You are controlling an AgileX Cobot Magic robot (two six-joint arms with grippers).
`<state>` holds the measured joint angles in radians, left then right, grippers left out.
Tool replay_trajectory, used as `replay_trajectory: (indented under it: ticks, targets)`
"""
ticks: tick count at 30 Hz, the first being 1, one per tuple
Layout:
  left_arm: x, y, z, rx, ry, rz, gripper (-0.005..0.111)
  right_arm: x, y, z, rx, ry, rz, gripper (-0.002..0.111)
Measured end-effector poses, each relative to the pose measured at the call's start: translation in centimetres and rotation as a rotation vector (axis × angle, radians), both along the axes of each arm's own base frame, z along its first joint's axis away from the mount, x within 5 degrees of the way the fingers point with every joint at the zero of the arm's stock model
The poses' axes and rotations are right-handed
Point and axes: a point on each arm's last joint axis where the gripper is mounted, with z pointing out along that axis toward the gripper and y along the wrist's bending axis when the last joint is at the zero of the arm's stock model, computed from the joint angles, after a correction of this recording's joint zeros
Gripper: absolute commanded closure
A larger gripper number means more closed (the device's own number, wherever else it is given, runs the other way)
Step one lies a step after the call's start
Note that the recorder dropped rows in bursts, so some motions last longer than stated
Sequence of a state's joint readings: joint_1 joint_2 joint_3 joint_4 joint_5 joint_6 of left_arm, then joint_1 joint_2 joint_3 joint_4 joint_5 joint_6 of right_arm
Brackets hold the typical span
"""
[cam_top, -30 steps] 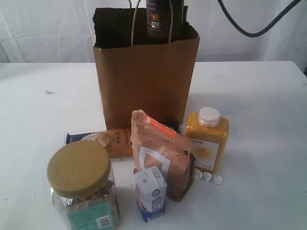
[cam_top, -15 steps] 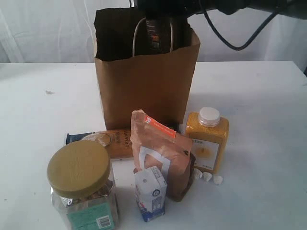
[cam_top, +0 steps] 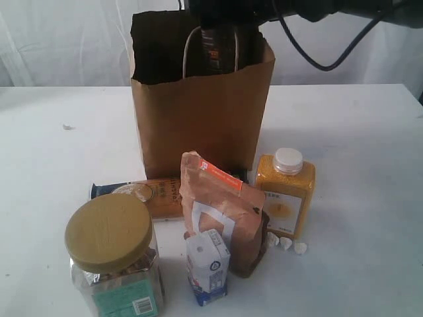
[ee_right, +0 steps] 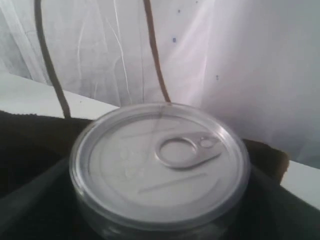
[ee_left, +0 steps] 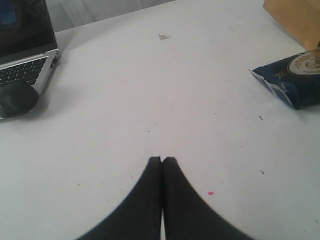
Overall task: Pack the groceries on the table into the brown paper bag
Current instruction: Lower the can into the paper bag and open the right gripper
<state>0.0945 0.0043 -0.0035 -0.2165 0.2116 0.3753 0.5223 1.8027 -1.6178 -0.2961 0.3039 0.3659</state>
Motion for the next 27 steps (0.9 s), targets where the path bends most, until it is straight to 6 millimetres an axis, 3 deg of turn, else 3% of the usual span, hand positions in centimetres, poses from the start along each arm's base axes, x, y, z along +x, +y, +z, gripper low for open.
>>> replay_trajectory:
  ticks: [5,17,27]
  targets:
    - [0.0,0.0,0.0,0.000,0.000,0.000,0.107,0.6,0.3,-1.6,-0.022,0.037,-0.002,0.051]
    - [0.0,0.0,0.0,0.000,0.000,0.000,0.107,0.7,0.4,-1.6,-0.022,0.031,0.000,0.034]
    - [0.0,0.0,0.0,0.000,0.000,0.000,0.107,0.7,0.4,-1.6,-0.022,0.031,0.000,0.034]
